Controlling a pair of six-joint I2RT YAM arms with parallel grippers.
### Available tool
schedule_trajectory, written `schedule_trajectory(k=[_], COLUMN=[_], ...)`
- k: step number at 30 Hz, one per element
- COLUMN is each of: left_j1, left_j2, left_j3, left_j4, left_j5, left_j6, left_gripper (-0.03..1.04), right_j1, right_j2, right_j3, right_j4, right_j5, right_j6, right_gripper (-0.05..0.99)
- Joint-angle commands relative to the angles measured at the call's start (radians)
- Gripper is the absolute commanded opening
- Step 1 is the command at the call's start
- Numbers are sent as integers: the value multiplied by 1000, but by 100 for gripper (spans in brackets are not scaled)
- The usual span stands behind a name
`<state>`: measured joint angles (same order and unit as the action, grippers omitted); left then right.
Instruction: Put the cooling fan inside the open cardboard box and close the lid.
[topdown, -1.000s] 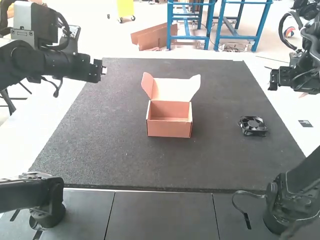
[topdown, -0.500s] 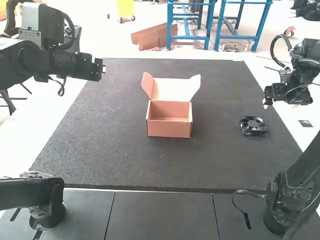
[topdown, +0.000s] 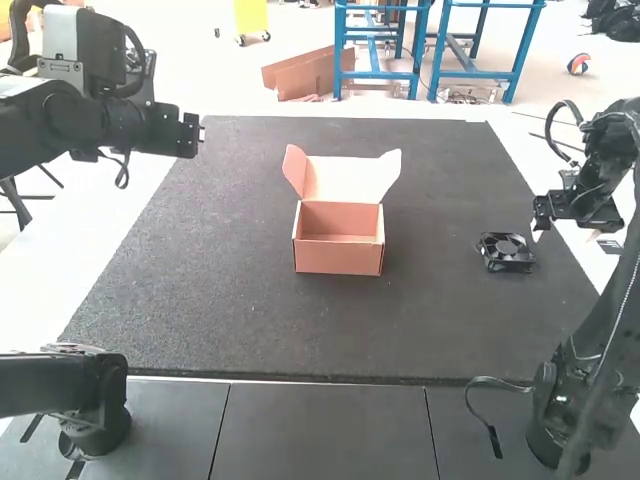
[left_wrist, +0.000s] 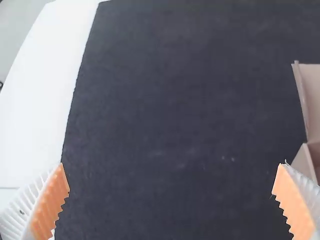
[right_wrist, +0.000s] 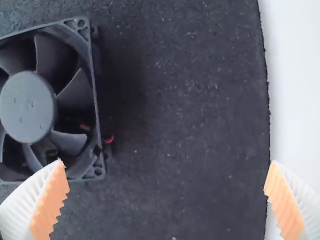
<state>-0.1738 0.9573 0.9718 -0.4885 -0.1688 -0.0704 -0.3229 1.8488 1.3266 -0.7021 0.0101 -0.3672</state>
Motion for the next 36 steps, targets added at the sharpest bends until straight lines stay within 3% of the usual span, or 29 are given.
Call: schedule_trajectory(k=[1, 4, 6, 18, 36], left_j1=[10, 10, 10, 10, 10], left_j2=[11, 17, 20, 24, 24], left_j3=[-1, -2, -4, -5, 4], left_j4=[14, 14, 16, 14, 5], left_j5=[-6, -5, -5, 2, 2], left_j6=[14, 15, 15, 15, 15], left_gripper=[96, 96, 96, 96, 96], right_j1=[-4, -1, 2, 4, 4], right_j2=[30, 75, 104, 204, 256], right_j3=[71, 109, 125, 178, 175], right_j4=[-34, -74, -85, -85, -96], right_j5=[-84, -136, -140, -9, -1], right_j6=[45, 60, 71, 73, 73], right_gripper=[90, 90, 90, 90, 90])
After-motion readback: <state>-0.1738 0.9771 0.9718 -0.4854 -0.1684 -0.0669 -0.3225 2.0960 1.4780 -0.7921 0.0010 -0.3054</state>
